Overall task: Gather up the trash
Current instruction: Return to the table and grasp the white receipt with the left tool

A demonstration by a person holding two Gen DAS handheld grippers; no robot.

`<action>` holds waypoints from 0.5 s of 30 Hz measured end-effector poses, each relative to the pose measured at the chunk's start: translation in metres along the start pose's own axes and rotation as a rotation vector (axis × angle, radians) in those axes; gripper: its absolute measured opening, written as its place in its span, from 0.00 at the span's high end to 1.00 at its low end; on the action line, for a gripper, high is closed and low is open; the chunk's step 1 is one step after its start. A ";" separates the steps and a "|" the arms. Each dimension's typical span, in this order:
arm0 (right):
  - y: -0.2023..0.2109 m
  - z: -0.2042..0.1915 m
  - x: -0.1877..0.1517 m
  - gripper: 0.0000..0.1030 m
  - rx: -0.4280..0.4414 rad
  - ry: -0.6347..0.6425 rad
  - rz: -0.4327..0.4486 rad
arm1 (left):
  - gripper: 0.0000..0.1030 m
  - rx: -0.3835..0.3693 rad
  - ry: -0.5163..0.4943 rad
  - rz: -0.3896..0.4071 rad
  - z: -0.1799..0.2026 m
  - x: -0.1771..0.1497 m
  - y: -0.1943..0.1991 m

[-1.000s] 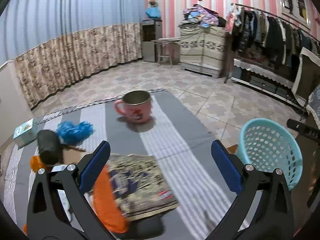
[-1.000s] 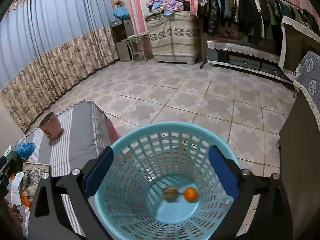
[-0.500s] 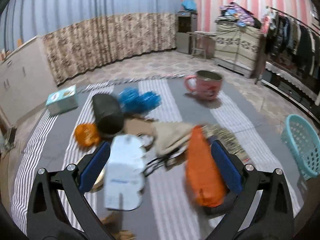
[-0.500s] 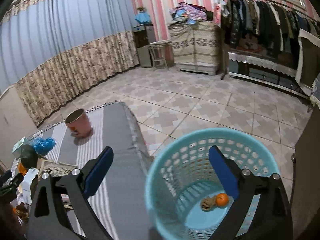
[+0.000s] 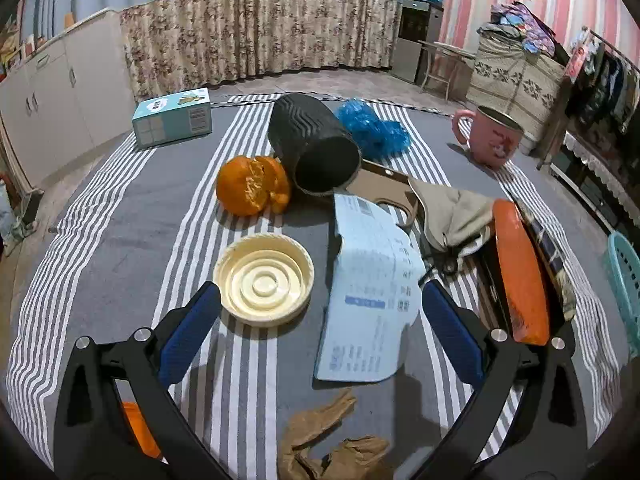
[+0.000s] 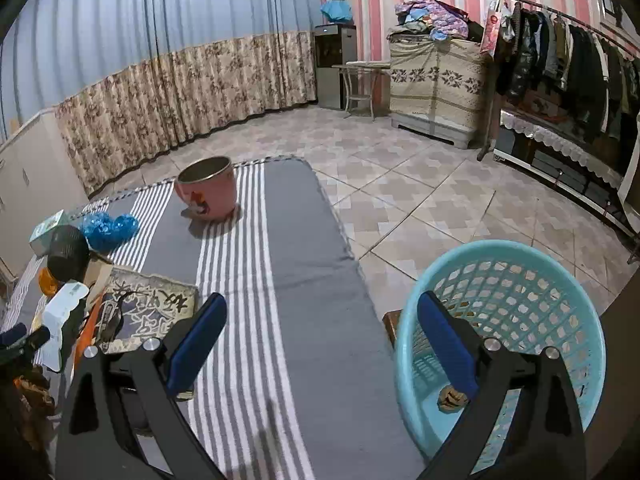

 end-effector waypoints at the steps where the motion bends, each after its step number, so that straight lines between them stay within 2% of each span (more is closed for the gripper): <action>1: 0.000 -0.001 0.000 0.09 0.003 0.001 -0.003 | 0.05 0.003 -0.008 0.001 0.002 0.002 -0.001; 6: 0.000 -0.010 -0.002 0.09 0.016 0.001 -0.017 | 0.06 0.020 -0.108 -0.049 0.025 0.013 -0.014; 11: 0.000 -0.016 -0.002 0.09 0.017 0.020 -0.019 | 0.28 0.013 -0.152 -0.127 0.038 0.013 -0.038; 12: 0.001 -0.017 -0.002 0.09 0.017 0.026 -0.020 | 0.30 0.015 -0.153 -0.143 0.037 0.013 -0.041; 13: 0.001 -0.019 -0.003 0.09 0.017 0.032 -0.020 | 0.35 0.015 -0.154 -0.162 0.037 0.014 -0.045; 14: 0.001 -0.020 -0.002 0.09 0.018 0.035 -0.021 | 0.45 0.013 -0.153 -0.179 0.037 0.015 -0.047; 15: 0.001 -0.022 -0.002 0.09 0.020 0.038 -0.021 | 0.46 0.006 -0.146 -0.190 0.036 0.014 -0.048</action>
Point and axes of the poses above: each gripper's, at about its wrist camera, not at the fingertips, and y roughly against the way its jaws point, z to its right, x to its top, the point moved 5 cm from there along -y, roughly the way its jaws point, and after that the axes turned 12 degrees about -x, right-handed, at the moved point
